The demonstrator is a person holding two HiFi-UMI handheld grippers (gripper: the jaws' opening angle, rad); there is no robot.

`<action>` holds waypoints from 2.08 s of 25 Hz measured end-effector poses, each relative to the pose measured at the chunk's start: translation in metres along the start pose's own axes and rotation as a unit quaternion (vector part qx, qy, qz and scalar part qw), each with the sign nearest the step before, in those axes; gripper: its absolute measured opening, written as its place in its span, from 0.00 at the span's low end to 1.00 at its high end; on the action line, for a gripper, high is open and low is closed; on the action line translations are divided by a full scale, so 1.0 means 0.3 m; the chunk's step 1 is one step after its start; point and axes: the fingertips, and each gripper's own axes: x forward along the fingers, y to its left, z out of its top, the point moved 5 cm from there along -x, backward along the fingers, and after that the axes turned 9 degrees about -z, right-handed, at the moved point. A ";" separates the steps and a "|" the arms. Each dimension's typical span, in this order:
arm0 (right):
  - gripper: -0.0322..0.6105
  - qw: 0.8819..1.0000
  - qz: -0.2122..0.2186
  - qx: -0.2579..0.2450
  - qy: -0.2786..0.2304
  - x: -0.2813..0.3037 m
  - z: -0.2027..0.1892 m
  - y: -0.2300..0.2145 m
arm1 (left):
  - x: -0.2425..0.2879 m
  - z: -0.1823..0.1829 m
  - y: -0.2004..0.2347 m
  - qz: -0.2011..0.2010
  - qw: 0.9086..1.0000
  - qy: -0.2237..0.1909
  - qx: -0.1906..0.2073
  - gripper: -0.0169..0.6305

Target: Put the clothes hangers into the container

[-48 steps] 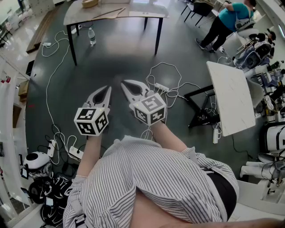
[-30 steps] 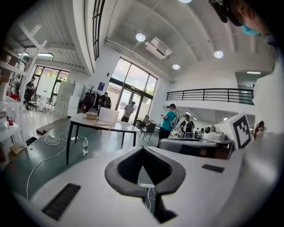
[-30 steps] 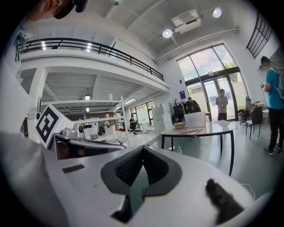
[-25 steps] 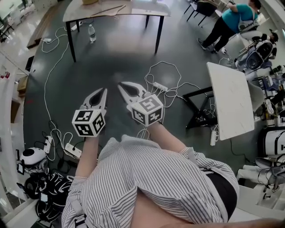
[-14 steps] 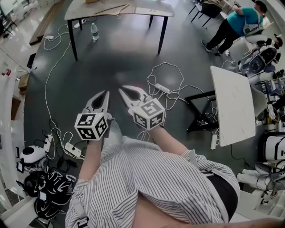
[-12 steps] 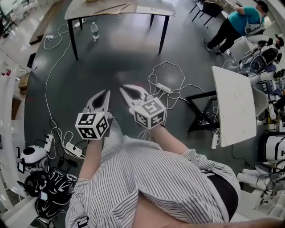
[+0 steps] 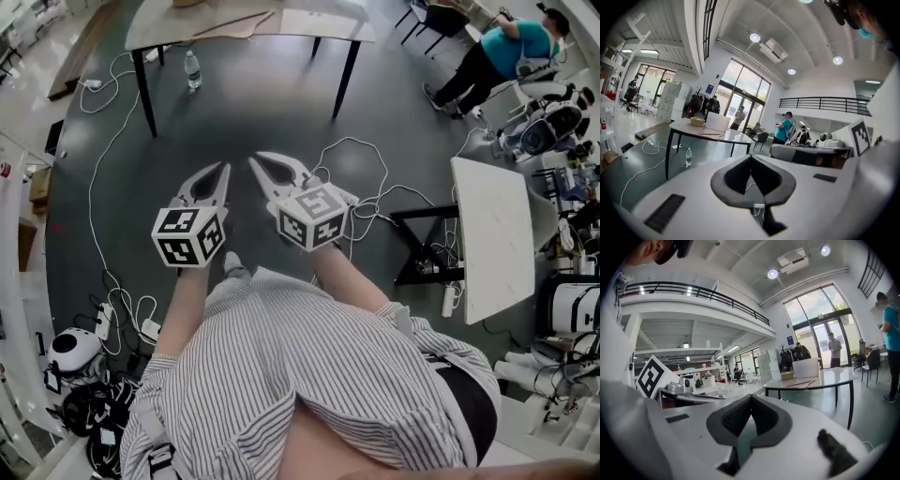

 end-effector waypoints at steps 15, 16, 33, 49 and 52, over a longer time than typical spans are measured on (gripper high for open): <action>0.07 0.999 0.020 0.037 0.006 0.535 0.100 0.011 | 0.130 0.193 0.455 -0.026 0.999 -0.012 -0.025 0.04; 0.07 0.999 0.019 0.032 0.008 0.550 0.101 0.010 | 0.132 0.197 0.474 -0.027 0.999 -0.014 -0.032 0.04; 0.07 0.999 0.022 0.024 0.038 0.917 0.168 -0.201 | 0.356 0.326 0.790 -0.020 0.998 -0.013 -0.064 0.04; 0.07 0.998 0.052 -0.007 0.038 1.429 0.354 -0.592 | 0.837 0.607 1.159 0.014 0.998 -0.034 -0.057 0.04; 0.07 0.997 0.060 -0.009 0.038 1.482 0.372 -0.639 | 0.896 0.633 1.194 0.022 0.997 -0.036 -0.058 0.04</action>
